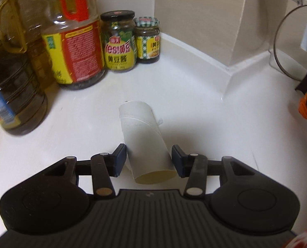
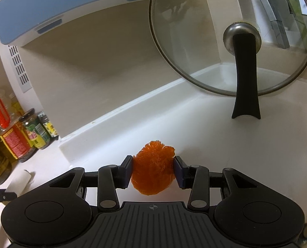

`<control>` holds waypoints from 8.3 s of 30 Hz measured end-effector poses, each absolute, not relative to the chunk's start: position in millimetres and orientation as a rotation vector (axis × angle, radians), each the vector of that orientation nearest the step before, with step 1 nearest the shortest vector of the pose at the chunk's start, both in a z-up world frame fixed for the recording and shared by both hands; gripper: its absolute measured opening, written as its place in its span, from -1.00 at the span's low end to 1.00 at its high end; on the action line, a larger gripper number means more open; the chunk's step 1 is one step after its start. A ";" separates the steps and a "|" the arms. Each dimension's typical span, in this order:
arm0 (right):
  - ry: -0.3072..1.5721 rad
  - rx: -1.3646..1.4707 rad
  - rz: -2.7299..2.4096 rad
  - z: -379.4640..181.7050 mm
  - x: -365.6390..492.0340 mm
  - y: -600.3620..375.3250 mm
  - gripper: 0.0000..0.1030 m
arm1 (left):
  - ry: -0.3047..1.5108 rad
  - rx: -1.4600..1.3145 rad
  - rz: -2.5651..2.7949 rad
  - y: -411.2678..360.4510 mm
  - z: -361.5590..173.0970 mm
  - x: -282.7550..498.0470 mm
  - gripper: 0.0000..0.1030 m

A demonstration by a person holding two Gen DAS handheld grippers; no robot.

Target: Collect trash

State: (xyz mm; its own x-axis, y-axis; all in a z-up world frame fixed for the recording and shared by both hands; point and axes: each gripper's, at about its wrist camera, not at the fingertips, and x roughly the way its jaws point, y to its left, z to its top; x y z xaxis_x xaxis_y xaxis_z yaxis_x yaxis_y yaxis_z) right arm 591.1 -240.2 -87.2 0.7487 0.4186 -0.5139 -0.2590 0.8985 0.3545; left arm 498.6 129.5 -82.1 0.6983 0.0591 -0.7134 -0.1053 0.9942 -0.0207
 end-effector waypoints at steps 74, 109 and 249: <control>0.806 0.278 0.670 -88.0 279.1 -122.0 -0.18 | 0.817 -0.153 -0.155 112.8 -72.9 243.7 -0.11; 1.042 0.175 0.527 -270.1 268.4 -129.3 -0.18 | 1.092 -0.189 -0.094 61.3 -285.5 251.8 -0.10; 0.799 0.232 0.265 2.3 -89.9 -88.6 0.27 | 0.770 0.048 -0.261 117.8 -11.4 -98.4 0.23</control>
State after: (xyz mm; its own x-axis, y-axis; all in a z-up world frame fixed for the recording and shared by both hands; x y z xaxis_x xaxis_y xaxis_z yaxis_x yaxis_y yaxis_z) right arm -89.9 -88.6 2.3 0.6675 0.3195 -0.6726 -0.1458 0.9419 0.3027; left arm -98.4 117.8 -11.4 0.6871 -0.2158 -0.6938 0.2505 0.9667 -0.0527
